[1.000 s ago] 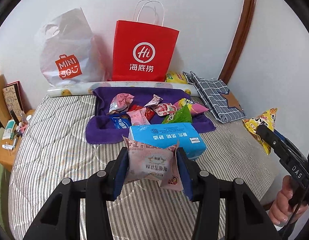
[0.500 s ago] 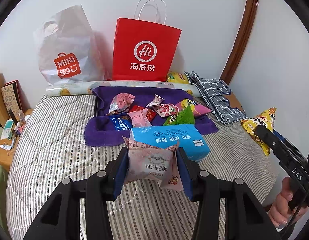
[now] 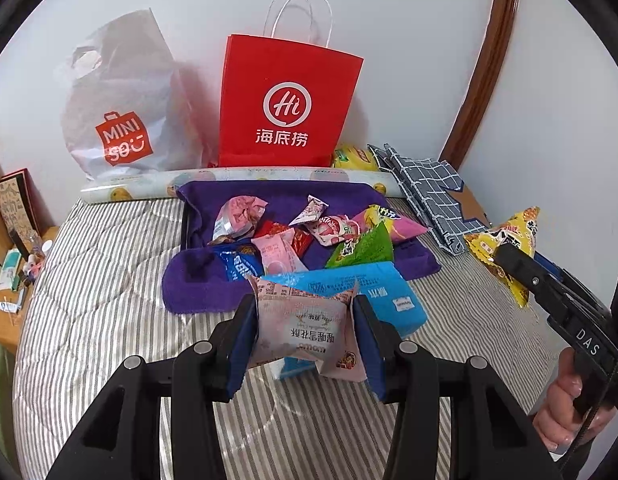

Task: Organize snacks
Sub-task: 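Lift both held snacks and carry them over the purple towel, then lower both snacks onto the towel and open both tools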

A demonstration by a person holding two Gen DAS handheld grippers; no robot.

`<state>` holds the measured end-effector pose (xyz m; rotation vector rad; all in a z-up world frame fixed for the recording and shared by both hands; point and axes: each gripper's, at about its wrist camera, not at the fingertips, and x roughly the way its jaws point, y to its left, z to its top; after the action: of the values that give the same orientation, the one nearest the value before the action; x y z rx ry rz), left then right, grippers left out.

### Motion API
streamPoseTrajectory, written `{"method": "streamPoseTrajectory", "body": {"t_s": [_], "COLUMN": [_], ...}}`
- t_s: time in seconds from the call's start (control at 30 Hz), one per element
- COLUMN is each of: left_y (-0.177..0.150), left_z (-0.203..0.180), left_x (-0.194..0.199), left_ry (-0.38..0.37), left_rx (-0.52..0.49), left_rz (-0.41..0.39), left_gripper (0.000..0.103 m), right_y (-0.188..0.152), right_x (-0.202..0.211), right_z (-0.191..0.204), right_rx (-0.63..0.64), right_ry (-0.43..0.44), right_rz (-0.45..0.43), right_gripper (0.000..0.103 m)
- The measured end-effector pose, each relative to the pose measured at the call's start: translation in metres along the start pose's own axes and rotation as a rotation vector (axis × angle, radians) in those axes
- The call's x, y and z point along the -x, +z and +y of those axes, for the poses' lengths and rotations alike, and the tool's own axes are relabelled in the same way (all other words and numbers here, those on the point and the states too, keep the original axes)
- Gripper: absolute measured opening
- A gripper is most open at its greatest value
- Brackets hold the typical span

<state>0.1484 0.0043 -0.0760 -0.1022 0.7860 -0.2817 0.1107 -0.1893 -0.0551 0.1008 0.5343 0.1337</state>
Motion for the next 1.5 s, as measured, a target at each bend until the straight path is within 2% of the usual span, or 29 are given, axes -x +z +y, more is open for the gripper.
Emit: {"method": "streamPoseTrajectory", "body": {"t_s": [1.0, 1.23, 1.5], "left_y": [0.088, 0.111, 0.13], "left_z": [0.007, 0.01, 0.022], "left_x": [-0.034, -0.048, -0.079], "left_ry": [0.044, 0.055, 0.053], "left_rx": [-0.018, -0.021, -0.003], "left_rz": [-0.016, -0.02, -0.001], "left_gripper": [0.045, 0.045, 0.045], "right_y": [0.085, 0.105, 0.111], "right_x": [-0.075, -0.09, -0.121], "right_z": [0.004, 0.0, -0.006], "right_rx": [0.025, 0.007, -0.01], "right_ry": [0.036, 0.05, 0.053], "right_rz": [-0.002, -0.017, -0.003], "right_gripper": [0.052, 0.052, 0.052]}}
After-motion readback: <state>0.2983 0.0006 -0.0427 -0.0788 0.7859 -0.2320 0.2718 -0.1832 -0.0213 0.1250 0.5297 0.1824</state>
